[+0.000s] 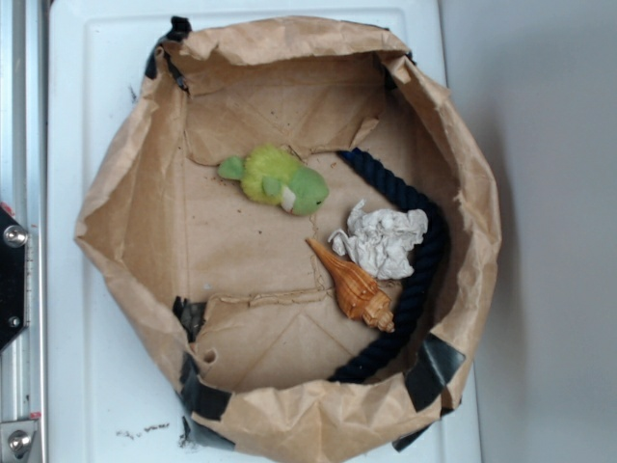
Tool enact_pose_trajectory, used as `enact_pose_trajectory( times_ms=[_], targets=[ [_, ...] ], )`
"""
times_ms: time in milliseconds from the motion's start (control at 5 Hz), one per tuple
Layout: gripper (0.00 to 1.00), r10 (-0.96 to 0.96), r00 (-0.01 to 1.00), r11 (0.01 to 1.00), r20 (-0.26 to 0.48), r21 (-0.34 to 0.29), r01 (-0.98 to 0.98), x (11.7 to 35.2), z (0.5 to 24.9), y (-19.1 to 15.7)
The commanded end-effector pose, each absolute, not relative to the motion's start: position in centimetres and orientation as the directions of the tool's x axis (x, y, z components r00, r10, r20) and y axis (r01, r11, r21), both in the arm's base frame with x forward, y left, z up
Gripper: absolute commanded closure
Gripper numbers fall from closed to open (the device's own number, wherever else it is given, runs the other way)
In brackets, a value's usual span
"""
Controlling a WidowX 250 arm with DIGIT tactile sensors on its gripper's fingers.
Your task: Grab the green animal.
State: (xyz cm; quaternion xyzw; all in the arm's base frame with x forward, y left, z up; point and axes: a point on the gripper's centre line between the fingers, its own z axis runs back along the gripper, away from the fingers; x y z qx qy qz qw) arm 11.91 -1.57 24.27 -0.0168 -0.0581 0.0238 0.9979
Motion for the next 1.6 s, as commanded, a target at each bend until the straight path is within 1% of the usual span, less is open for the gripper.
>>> enact_pose_trajectory(
  times_ms=[0,200,800,1000,1200,1400],
  targets=[
    [0.0,0.049,0.992,0.998,0.115,-0.036,-0.046,11.9,24.3,-1.6],
    [0.0,0.097,0.988,0.995,0.123,-0.038,-0.092,15.0,23.8,0.1],
    [0.0,0.097,0.988,0.995,0.123,-0.038,-0.092,15.0,23.8,0.1],
    [0.0,0.083,0.973,0.993,0.215,-0.104,-0.062,17.5,23.5,1.0],
    [0.0,0.084,0.953,0.995,0.29,-0.081,-0.063,20.0,22.7,1.8],
    [0.0,0.046,0.946,0.998,0.32,-0.045,-0.033,21.4,21.5,2.5]
  ],
)
